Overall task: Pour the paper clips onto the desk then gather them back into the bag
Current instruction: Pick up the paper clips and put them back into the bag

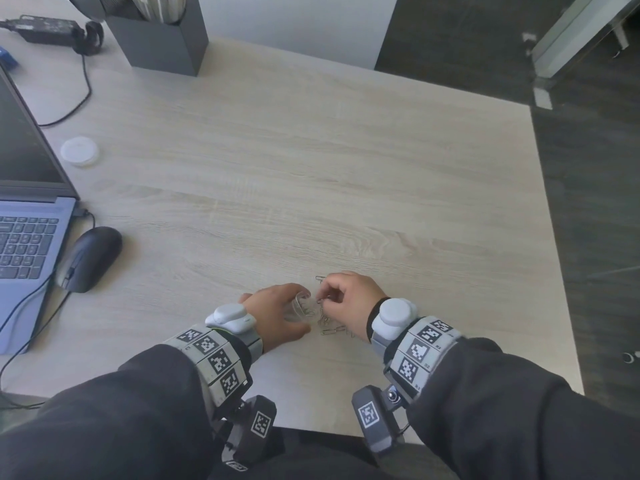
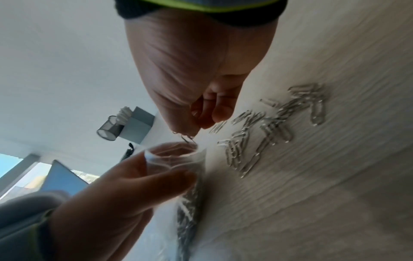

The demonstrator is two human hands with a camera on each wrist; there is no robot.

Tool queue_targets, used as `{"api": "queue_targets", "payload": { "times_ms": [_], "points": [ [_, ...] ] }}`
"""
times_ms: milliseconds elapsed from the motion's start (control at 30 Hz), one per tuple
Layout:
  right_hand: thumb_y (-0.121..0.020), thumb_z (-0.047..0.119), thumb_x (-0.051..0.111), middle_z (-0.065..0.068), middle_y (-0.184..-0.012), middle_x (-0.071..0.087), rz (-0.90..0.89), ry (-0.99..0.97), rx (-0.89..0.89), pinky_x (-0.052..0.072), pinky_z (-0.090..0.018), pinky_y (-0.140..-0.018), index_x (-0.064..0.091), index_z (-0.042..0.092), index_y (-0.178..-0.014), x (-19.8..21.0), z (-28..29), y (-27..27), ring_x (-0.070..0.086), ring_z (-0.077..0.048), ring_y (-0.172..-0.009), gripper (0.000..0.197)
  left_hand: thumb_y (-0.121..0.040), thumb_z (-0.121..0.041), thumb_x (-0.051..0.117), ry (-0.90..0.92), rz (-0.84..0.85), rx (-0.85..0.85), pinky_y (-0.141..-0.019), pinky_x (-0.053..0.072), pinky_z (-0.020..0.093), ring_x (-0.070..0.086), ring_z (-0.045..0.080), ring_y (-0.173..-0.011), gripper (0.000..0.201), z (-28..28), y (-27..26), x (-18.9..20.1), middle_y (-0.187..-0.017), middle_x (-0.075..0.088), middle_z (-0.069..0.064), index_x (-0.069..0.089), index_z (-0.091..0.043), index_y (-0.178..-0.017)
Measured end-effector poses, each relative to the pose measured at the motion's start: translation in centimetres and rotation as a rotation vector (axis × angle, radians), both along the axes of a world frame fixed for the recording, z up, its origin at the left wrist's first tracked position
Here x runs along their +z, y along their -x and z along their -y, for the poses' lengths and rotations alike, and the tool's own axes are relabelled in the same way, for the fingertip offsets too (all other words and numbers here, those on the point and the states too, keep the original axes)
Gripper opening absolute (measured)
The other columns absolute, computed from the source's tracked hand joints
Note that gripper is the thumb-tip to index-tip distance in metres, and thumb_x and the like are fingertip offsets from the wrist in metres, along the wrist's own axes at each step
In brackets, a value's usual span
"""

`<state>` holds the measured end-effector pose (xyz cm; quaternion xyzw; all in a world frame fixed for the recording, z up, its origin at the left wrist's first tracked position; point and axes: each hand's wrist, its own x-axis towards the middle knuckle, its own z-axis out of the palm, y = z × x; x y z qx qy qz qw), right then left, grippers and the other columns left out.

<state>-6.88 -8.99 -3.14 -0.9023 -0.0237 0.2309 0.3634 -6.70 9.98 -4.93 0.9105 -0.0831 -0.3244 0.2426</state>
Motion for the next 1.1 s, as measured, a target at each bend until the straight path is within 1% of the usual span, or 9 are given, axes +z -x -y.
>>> {"api": "queue_targets", "payload": {
  "times_ms": [100,167,400,533,633,767,833,933,1100],
  "points": [
    [-0.076,0.013,0.066,0.012,-0.080,0.055,0.011,-0.060,0.047,0.041,-0.017,-0.068,0.070,0.026,-0.082,0.2,-1.8,0.1,0.053,-0.005,-0.072,0.015,-0.072,-0.050,0.066,0.016,-0.010,-0.010,-0.087,0.035,0.034,0.060,0.009,-0.101,0.040,-0.1,0.1,-0.2,-0.099,0.063,-0.020,0.055,-0.041,-0.109],
    [-0.075,0.013,0.067,0.012,-0.082,0.057,-0.006,-0.097,0.068,0.040,-0.015,-0.067,0.069,0.027,-0.081,0.3,-2.5,0.2,0.054,-0.003,-0.072,0.016,-0.072,-0.048,0.064,0.025,-0.012,0.001,-0.091,0.040,0.036,0.061,0.011,-0.097,0.036,-0.2,0.1,0.0,-0.097,0.064,-0.018,0.056,-0.039,-0.105],
    [-0.083,0.019,0.066,0.015,-0.089,0.062,0.030,-0.051,-0.099,0.045,-0.016,-0.070,0.070,0.031,-0.094,0.0,0.3,-0.3,0.058,-0.002,-0.073,0.017,-0.071,-0.056,0.064,0.007,-0.020,0.048,-0.098,0.036,0.033,0.061,0.011,-0.108,0.055,-1.4,0.2,-0.4,-0.115,0.064,-0.018,0.052,-0.046,-0.124],
    [-0.084,0.018,0.058,0.010,-0.114,0.052,0.010,0.145,-0.103,0.045,-0.026,-0.088,0.063,0.028,-0.117,-1.3,3.0,-0.9,0.056,-0.010,-0.097,0.035,-0.073,-0.057,0.063,0.002,-0.042,0.072,-0.104,0.038,0.036,0.061,0.013,-0.110,0.053,-2.4,0.2,-0.3,-0.117,0.064,-0.017,0.051,-0.048,-0.124],
    [-0.080,0.038,0.063,0.008,-0.133,0.043,0.021,0.298,0.077,0.038,-0.037,-0.104,0.048,0.028,-0.136,-1.8,3.4,-1.0,0.040,-0.016,-0.121,0.059,-0.072,-0.058,0.062,-0.005,-0.058,0.088,-0.103,0.041,0.036,0.061,0.014,-0.109,0.053,-2.9,0.2,-0.3,-0.117,0.064,-0.018,0.050,-0.049,-0.123],
    [-0.059,0.072,0.067,0.010,-0.137,0.035,0.078,0.475,0.366,0.041,-0.041,-0.099,0.035,0.039,-0.140,-1.8,1.8,-0.6,0.034,-0.020,-0.124,0.093,-0.074,-0.056,0.063,-0.006,-0.059,0.100,-0.102,0.041,0.036,0.061,0.016,-0.109,0.052,-3.0,0.3,-0.2,-0.117,0.065,-0.015,0.051,-0.048,-0.123],
    [-0.057,0.068,0.071,0.009,-0.133,0.036,0.112,0.468,0.442,0.042,-0.040,-0.096,0.037,0.041,-0.137,-2.1,1.4,-0.4,0.035,-0.020,-0.120,0.091,-0.070,-0.059,0.060,0.000,-0.067,0.107,-0.102,0.040,0.036,0.061,0.017,-0.110,0.055,-3.0,0.4,0.0,-0.117,0.066,-0.015,0.052,-0.048,-0.123],
    [-0.067,0.053,0.074,0.006,-0.129,0.040,0.119,0.399,0.496,0.042,-0.037,-0.093,0.048,0.037,-0.132,-2.4,1.4,-0.2,0.036,-0.021,-0.116,0.072,-0.065,-0.061,0.055,0.008,-0.078,0.118,-0.101,0.041,0.036,0.061,0.016,-0.109,0.059,-3.0,0.4,0.1,-0.115,0.066,-0.015,0.053,-0.048,-0.122],
    [-0.083,0.034,0.067,0.003,-0.119,0.053,0.137,0.308,0.509,0.047,-0.040,-0.086,0.063,0.027,-0.117,-2.8,1.9,0.5,0.045,-0.024,-0.109,0.035,-0.079,-0.051,0.066,0.005,-0.047,0.126,-0.102,0.037,0.034,0.061,0.014,-0.109,0.047,-2.9,0.5,0.4,-0.114,0.066,-0.015,0.054,-0.044,-0.124]
  ]
}}
